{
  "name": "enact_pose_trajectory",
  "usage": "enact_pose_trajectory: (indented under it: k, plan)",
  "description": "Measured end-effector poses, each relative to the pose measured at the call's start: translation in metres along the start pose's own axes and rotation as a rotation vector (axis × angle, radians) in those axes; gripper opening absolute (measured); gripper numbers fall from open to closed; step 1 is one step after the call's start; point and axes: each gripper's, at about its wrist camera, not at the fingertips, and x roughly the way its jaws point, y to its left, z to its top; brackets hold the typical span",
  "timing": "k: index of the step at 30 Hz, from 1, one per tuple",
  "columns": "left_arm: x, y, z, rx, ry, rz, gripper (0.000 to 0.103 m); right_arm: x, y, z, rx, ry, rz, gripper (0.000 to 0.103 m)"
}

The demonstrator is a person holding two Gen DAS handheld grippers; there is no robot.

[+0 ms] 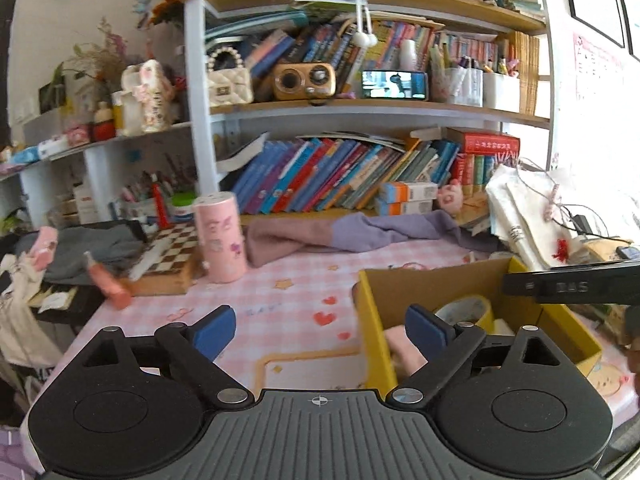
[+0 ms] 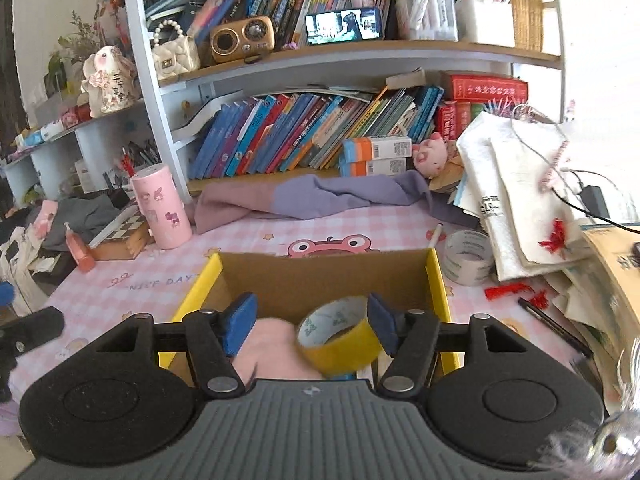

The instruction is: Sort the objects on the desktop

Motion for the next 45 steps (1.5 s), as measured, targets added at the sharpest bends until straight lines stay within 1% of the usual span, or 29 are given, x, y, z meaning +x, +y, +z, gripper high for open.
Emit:
enact_pose_trajectory:
  k: [7,10,13,16,18,25,32,39,41,45]
  plan:
    - [-0.029,0.036,-0.026,-0.056,0.037,-0.001,0.094,-0.037,0.033,-0.033,0.004,-0.010,-0.070,0.059]
    - [-0.042,0.048,-0.038,-0.079,0.048,0.009,0.094,-0.054,0.049,-0.049,0.008,-0.008,-0.095,0.059]
    - [-0.055,0.057,-0.051,-0.087,0.049,0.025,0.095,-0.069,0.066,-0.066,0.005,-0.002,-0.113,0.062]
    - [-0.068,0.065,-0.063,-0.092,0.056,0.030,0.095,-0.083,0.082,-0.083,0.014,0.017,-0.118,0.062]
    - [-0.076,0.071,-0.071,-0.100,0.065,0.021,0.096,-0.091,0.094,-0.096,0.020,0.033,-0.119,0.062]
    - [-0.098,0.087,-0.092,-0.104,0.091,0.017,0.096,-0.111,0.129,-0.130,0.012,0.064,-0.125,0.062]
    - [-0.112,0.100,-0.104,-0.081,0.103,0.024,0.096,-0.122,0.150,-0.148,0.007,0.067,-0.124,0.063]
    - [-0.119,0.104,-0.115,-0.072,0.120,0.034,0.096,-0.127,0.164,-0.162,-0.016,0.090,-0.135,0.064]
    - [-0.119,0.103,-0.119,-0.069,0.136,0.025,0.096,-0.127,0.165,-0.164,-0.017,0.103,-0.135,0.066]
    - [-0.119,0.100,-0.121,-0.050,0.155,0.009,0.097,-0.126,0.167,-0.169,-0.028,0.136,-0.130,0.067]
